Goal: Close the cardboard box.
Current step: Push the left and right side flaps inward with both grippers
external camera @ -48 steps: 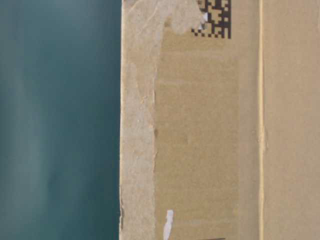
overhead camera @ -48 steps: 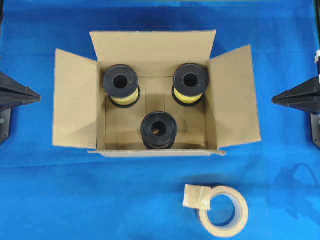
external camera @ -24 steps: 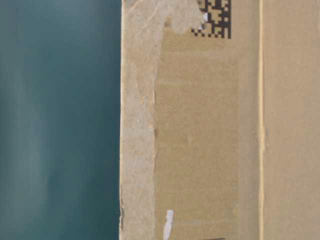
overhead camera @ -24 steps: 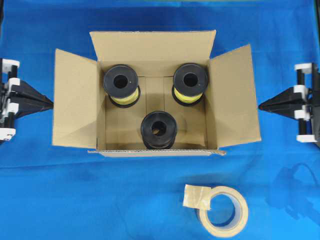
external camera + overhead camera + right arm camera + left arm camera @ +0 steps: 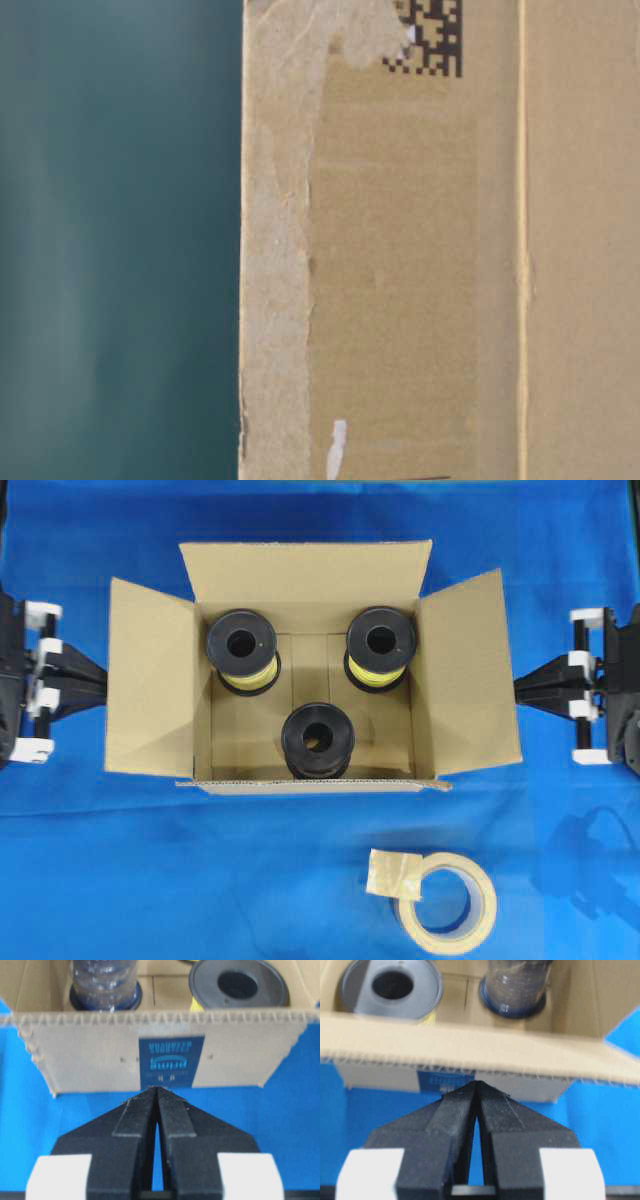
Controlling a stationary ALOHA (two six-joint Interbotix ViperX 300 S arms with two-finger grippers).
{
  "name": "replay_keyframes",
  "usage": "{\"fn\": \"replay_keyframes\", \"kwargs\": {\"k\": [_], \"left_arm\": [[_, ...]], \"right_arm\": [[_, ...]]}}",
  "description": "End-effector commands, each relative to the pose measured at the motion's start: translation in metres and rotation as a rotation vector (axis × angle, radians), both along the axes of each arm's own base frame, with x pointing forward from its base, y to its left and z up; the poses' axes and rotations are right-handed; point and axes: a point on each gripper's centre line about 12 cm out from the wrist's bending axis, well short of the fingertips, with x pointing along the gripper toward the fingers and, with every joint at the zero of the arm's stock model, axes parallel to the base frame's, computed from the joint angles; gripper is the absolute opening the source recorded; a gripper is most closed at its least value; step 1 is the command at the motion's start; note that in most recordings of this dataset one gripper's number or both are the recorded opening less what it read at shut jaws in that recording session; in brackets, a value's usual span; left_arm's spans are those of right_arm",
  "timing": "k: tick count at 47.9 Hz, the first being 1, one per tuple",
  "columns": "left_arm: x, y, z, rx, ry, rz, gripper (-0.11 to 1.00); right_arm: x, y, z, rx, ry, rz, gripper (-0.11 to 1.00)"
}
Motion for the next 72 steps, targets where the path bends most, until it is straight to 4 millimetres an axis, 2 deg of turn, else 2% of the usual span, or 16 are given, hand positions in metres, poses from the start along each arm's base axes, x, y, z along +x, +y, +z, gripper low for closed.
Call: {"fn": "replay_keyframes", "kwargs": {"k": [1,10,20,35,42,57,62,72], "left_arm": [[0.018,0.000,0.005,0.005,-0.032,-0.003,0.00],[0.053,0.001,0.014,0.030,-0.031,-0.012,0.00],[0.082,0.002,0.025,0.065,-0.059,-0.024,0.00],[0.116,0.007,0.028,0.074,-0.074,-0.011,0.00],[0.130,0.008,0.023,0.086,-0.052,-0.015,0.00],[0.145,0.009,-0.005,0.082,0.034,-0.017,0.00],[0.147,0.009,-0.010,0.074,0.049,-0.015,0.00],[0.156,0.014,-0.007,0.076,0.037,-0.004,0.00]], "right_arm": [[0.016,-0.002,0.014,-0.004,-0.041,-0.003,0.00],[0.044,-0.003,0.033,-0.028,-0.075,0.008,0.00],[0.073,-0.004,0.049,-0.049,-0.129,0.017,0.00],[0.117,-0.007,0.045,-0.051,-0.135,0.018,0.00],[0.136,-0.009,0.042,-0.051,-0.120,0.017,0.00],[0.150,-0.011,0.007,-0.033,-0.027,0.009,0.00],[0.151,-0.011,0.004,-0.029,-0.020,0.007,0.00],[0.151,-0.011,0.005,-0.029,-0.023,0.005,0.00]]}}
